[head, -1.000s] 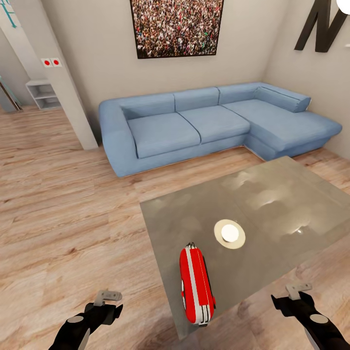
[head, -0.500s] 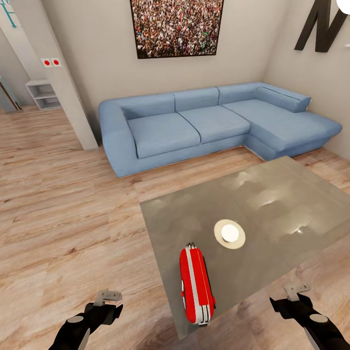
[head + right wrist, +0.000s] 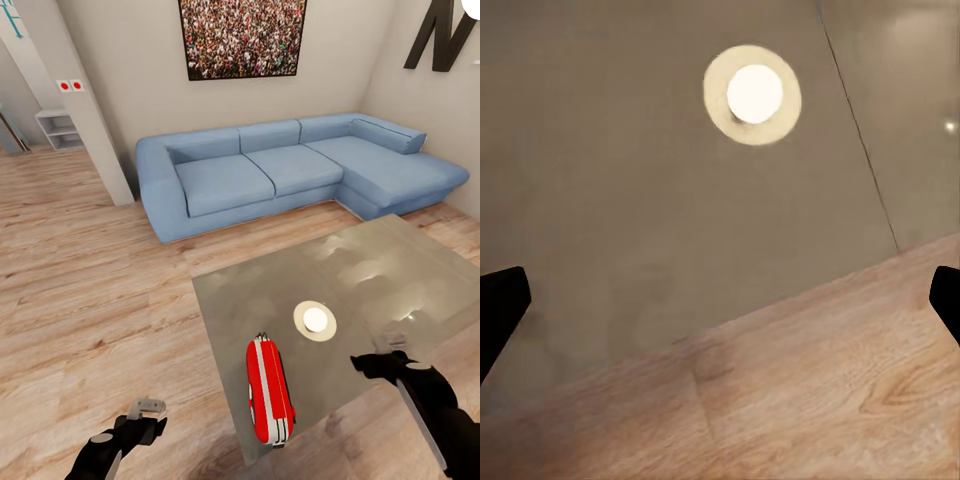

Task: Turn on the radio receiver that's on the table in the living room.

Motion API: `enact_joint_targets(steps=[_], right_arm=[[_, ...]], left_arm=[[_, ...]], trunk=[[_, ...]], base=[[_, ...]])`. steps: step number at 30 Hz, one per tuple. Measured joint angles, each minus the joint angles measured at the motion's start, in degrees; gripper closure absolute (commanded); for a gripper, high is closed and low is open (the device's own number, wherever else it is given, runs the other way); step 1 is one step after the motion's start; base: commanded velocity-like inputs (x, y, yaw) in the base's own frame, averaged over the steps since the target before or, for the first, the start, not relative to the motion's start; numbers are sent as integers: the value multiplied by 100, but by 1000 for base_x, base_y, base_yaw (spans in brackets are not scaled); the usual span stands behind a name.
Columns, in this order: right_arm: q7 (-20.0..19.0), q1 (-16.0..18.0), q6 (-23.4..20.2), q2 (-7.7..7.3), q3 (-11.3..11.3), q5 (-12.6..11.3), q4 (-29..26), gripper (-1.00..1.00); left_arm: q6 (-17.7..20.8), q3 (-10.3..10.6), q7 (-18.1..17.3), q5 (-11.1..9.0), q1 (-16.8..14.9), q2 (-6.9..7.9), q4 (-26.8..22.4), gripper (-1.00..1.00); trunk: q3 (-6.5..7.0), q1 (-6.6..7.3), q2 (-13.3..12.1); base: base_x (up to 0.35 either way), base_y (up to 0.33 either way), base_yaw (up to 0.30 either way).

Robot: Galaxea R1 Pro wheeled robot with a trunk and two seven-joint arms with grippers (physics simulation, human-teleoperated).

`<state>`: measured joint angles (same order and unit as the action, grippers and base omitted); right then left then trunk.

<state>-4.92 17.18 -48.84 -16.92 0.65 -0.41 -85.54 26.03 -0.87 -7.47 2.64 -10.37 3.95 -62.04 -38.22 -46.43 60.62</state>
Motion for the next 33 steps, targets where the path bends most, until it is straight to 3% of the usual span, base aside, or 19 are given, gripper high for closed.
enact_joint_targets(steps=[2,5,8,12,19,24,27,33], right_arm=[[0,165,-337,127,-2,-15,-126,-100],[3,411,-823,475,-28,-27,-276,-100],[2,511,-978,638,-38,-21,-299,-100],[7,694,-1116,988,-60,-15,-345,-100],[8,808,-1116,1188,-380,10,-358,-100],[24,835,-1116,1621,-500,36,-358,-100],[34,838,-1116,1754,-569,55,-358,-100],[50,839,-1116,1832,-637,66,-355,-100]], left_arm=[[0,0,0,0,0,0,0,-100],[-1,-1,0,0,0,0,0,-100],[-1,-1,0,0,0,0,0,-100],[-2,0,0,-1,0,0,0,-100],[-2,-1,0,-2,0,0,0,-100],[-2,-1,0,-7,0,0,0,-100],[-2,-1,0,-8,0,1,-1,-100],[-2,-1,0,-9,0,1,-1,-100]], trunk=[[0,0,0],[0,0,0],[0,0,0],[0,0,0],[0,0,0],[0,0,0],[0,0,0],[0,0,0]], base=[[0,0,0],[0,0,0],[0,0,0],[0,0,0],[0,0,0],[0,0,0],[0,0,0],[0,0,0]])
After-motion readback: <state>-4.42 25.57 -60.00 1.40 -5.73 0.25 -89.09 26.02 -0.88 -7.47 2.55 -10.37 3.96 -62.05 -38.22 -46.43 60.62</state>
